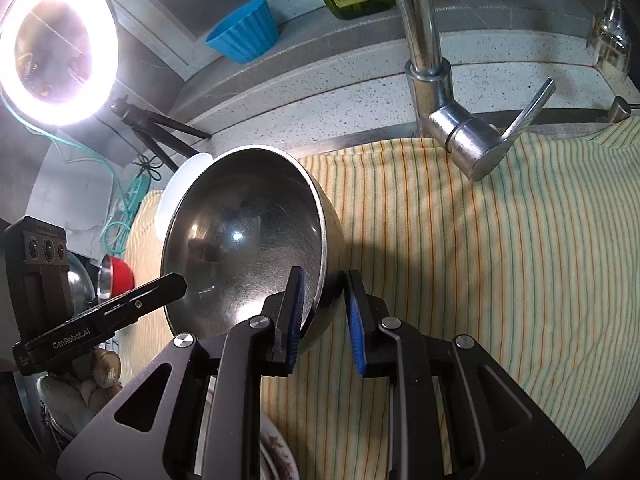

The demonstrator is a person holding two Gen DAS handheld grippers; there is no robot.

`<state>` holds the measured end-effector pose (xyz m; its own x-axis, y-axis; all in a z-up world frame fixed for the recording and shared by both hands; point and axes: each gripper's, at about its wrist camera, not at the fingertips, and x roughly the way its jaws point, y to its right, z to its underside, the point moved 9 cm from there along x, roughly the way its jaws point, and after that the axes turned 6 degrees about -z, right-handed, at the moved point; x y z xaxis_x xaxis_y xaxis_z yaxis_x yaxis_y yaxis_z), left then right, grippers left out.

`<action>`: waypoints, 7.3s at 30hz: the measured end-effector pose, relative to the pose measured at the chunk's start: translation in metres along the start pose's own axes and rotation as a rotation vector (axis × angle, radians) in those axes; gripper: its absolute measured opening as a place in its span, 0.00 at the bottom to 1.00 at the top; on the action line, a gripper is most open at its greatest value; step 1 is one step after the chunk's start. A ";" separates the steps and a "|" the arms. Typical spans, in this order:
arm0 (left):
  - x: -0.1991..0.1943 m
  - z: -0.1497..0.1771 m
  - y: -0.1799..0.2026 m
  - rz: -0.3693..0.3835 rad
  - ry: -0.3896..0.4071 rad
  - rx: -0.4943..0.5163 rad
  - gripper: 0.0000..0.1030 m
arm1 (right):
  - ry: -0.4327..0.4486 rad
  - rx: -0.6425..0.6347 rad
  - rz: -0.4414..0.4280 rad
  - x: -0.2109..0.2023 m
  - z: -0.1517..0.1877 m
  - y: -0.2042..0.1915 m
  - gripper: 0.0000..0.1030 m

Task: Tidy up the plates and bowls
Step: 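Close the left tool on the steel bowl rim, then lift the steel bowl and carry it beside the plate stack, then lower the steel bowl onto the cloth and open the left tool, then move the left tool to the rim of the red-outside steel bowl, then close the left tool on the red bowl rim, then carry the red bowl onto the large steel bowl with the left tool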

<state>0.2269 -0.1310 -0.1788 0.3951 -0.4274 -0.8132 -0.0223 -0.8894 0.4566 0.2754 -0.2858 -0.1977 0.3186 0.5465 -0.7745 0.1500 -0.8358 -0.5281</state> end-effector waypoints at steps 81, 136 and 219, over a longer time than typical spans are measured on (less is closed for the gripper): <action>-0.154 0.157 -0.196 -0.179 0.163 -0.435 0.23 | -0.370 -0.412 -0.179 0.113 0.162 -0.232 0.24; -0.189 -0.018 -0.127 -0.224 0.331 -0.040 0.60 | 0.097 -0.166 -0.131 -0.035 -0.018 -0.152 0.80; -0.189 0.025 -0.259 -0.146 0.240 -0.255 0.22 | -0.262 -0.293 -0.238 0.149 0.073 -0.328 0.13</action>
<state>0.1346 0.1758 -0.1524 0.5814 -0.2217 -0.7829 0.2682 -0.8562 0.4416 0.2051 0.0739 -0.1657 0.0013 0.6886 -0.7252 0.4608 -0.6440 -0.6107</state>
